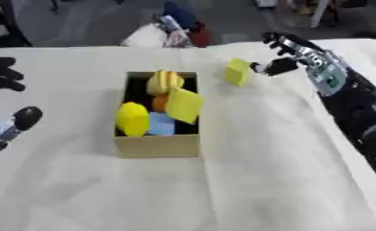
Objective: Pick up objects on the table and place them in the box.
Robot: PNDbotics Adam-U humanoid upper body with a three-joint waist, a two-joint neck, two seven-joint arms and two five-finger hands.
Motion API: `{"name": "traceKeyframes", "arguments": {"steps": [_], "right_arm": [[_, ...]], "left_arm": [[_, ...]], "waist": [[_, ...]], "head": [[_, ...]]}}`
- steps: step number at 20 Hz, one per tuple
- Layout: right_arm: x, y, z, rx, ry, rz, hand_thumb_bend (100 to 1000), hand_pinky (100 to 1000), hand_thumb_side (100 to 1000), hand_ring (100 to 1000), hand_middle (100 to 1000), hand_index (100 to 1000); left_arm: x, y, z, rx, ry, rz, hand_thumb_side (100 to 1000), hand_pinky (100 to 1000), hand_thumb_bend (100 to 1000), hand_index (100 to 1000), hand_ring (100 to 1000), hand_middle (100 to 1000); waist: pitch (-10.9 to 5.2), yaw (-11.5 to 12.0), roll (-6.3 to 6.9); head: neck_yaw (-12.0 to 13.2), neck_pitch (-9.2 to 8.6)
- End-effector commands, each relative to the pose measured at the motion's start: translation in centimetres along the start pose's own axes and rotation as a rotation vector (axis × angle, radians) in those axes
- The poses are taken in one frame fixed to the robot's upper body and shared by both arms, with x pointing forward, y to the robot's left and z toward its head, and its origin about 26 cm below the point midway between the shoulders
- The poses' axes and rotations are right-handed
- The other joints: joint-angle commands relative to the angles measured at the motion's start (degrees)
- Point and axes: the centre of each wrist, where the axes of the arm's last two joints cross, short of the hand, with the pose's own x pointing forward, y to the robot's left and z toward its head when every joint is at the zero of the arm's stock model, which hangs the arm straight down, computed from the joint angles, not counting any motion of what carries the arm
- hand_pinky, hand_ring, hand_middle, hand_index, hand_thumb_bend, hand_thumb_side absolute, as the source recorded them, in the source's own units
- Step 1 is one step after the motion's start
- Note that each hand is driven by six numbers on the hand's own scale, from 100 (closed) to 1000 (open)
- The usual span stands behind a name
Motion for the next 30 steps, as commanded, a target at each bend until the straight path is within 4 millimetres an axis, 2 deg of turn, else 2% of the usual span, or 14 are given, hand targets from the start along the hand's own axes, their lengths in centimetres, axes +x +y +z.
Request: {"name": "traceKeyframes", "arguments": {"steps": [1, 9, 10, 11, 22, 30], "right_arm": [[-0.4, -1.5, 0.4, -0.02, 0.0, 0.027, 359, 848, 338, 920, 899, 1000], [-0.5, -0.1, 0.3, 0.006, -0.024, 0.026, 353, 845, 355, 914, 888, 989], [-0.5, 0.0, 0.2, 0.003, -0.027, 0.022, 376, 844, 345, 912, 886, 987], [-0.5, 0.2, 0.2, 0.001, -0.03, 0.018, 346, 844, 360, 912, 886, 987], [0.3, 1.2, -0.4, -0.138, -0.02, 0.017, 333, 835, 379, 895, 864, 973], [0.2, 1.9, -0.6, -0.179, 0.035, 0.017, 323, 830, 386, 884, 850, 967]], "left_arm": [[0.8, 0.3, -0.6, -0.002, -0.037, -0.006, 577, 783, 778, 816, 622, 620], [0.9, 0.1, -0.7, -0.007, -0.043, 0.004, 580, 785, 772, 816, 622, 620], [0.9, 0.1, -0.7, -0.008, -0.044, 0.005, 580, 785, 772, 816, 622, 620], [0.9, 0.1, -0.7, -0.008, -0.044, 0.006, 580, 785, 771, 816, 622, 620], [1.0, -0.6, -0.8, -0.019, -0.053, 0.034, 584, 786, 763, 816, 621, 620], [1.2, -0.8, -0.8, -0.024, -0.062, 0.044, 584, 787, 757, 816, 622, 620]], "waist": [[0.11, 0.21, 0.93], [0.93, 0.5, 1.29], [1.01, 0.52, 1.33], [1.08, 0.56, 1.37], [2.29, 2.11, 2.22], [2.84, 3.39, 2.42]], "head": [[-0.37, 0.28], [-0.43, 0.32], [-0.47, 0.18], [-0.51, 0.05], [-2.72, -2.06], [-4.71, -3.79]]}}
